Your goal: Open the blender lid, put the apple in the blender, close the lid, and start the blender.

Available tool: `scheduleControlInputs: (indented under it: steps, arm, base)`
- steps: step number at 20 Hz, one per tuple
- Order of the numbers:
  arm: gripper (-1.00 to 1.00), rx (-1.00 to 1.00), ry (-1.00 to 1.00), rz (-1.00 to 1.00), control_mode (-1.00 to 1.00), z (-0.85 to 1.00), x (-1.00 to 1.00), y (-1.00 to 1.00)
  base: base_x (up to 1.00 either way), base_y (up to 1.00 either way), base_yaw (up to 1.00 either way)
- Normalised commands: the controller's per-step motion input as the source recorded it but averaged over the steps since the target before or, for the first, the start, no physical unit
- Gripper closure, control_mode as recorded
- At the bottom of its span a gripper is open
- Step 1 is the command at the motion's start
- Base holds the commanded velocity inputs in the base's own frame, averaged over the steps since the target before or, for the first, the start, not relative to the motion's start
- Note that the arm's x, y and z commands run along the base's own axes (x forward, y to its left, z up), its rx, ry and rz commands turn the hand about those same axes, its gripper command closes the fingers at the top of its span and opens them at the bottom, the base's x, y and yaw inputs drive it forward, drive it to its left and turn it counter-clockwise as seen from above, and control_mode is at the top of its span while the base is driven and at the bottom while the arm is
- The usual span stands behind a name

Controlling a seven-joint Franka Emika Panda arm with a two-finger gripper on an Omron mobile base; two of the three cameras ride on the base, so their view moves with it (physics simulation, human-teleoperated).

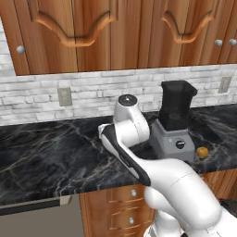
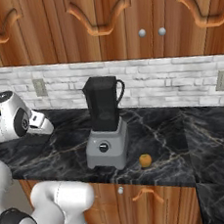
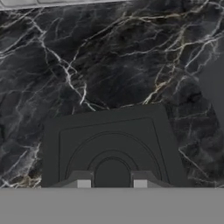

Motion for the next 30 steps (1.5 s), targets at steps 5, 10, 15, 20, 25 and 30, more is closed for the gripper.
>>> scheduleControlInputs:
  steps: [5,10,15,20,25,30]
  arm:
    - [1.00,0.00,0.10,0.00,-1.00,-0.65,0.55,0.13]
    - [1.00,0.00,0.15,0.02,-1.00,-0.45,0.33,0.03]
    - [1.00,0.00,0.00,0.00,-1.00,-0.39,0.00,0.10]
    - [1.00,0.00,0.00,0.00,-1.00,-0.52,0.01,0.21]
    - [1.00,0.00,0.00,0.00,-1.00,-0.40,0.12,0.06]
    - [-1.00,0.02,0.00,0.00,-1.00,-0.35,0.03,0.00]
  base:
    - [0.00,0.00,0.00]
    - [0.00,0.00,0.00]
    - [0.00,0.00,0.00]
    - [0.00,0.00,0.00]
    - [0.00,0.00,0.00]
    - [0.00,0.00,0.00]
